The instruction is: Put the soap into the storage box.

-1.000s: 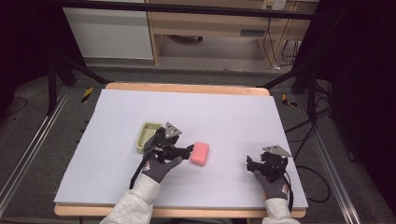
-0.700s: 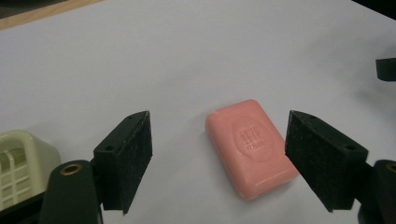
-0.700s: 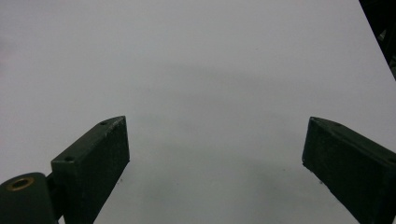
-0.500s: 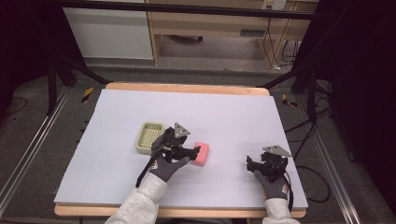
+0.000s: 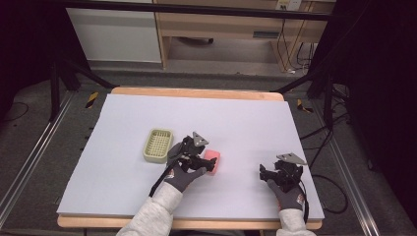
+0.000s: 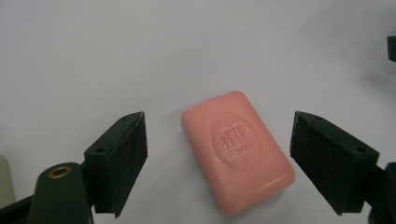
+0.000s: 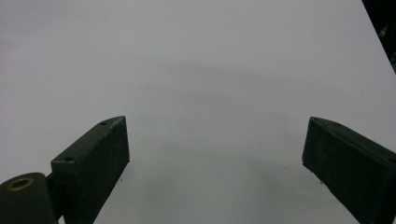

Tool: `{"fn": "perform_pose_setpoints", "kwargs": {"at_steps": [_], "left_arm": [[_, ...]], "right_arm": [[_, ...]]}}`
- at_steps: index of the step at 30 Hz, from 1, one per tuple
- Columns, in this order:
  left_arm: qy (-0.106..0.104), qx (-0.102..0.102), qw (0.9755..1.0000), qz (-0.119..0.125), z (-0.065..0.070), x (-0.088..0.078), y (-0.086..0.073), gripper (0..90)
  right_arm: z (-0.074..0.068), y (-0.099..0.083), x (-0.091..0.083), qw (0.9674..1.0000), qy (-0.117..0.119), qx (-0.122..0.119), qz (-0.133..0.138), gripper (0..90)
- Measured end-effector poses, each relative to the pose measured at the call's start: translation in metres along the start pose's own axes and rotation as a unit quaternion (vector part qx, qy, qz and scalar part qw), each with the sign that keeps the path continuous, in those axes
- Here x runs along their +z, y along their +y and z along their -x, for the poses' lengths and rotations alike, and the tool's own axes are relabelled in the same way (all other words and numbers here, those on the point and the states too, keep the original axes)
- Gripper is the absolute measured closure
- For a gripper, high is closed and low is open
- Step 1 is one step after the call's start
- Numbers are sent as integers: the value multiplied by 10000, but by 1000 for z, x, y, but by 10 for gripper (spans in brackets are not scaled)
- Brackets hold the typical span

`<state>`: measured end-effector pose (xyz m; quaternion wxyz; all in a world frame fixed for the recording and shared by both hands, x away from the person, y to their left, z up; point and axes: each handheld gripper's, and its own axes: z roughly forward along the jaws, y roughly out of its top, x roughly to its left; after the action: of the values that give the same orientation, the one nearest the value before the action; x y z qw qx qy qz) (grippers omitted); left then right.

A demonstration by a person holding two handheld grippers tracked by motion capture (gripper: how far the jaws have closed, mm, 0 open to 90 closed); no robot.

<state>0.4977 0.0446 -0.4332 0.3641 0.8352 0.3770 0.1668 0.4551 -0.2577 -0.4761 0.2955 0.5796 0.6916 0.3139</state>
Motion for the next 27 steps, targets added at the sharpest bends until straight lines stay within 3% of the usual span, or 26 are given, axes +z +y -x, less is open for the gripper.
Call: {"fn": "perform_pose_setpoints", "kwargs": {"at_steps": [15,27], "left_arm": [[35,73,9996,-268,11,25,3,166],[55,-26,9989,-465,12,41,1,186]], "right_arm": [[1,0,1,10000,25,15,-47,77],[0,-1,2,9999,52,16,-85,75]]}}
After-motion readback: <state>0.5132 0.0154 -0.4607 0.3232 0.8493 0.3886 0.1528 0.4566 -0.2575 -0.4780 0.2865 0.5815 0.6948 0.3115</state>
